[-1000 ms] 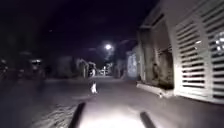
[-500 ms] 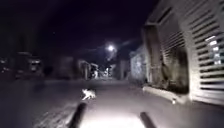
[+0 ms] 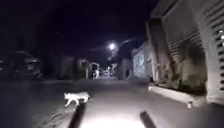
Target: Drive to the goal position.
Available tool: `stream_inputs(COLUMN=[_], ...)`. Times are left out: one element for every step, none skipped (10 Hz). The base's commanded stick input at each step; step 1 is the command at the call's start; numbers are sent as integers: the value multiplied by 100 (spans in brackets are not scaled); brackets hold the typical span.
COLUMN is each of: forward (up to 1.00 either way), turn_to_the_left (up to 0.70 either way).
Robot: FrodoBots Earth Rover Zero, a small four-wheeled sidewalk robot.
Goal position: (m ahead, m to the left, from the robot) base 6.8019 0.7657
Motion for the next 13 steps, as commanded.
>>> stream_inputs(forward=[100, 100, 100, 100, 100, 100, 100, 100, 100, 100, 100, 100, 100], turn_to_the_left=[2, 2, 2, 2, 2, 2, 2, 2, 2, 2, 2, 2, -19])
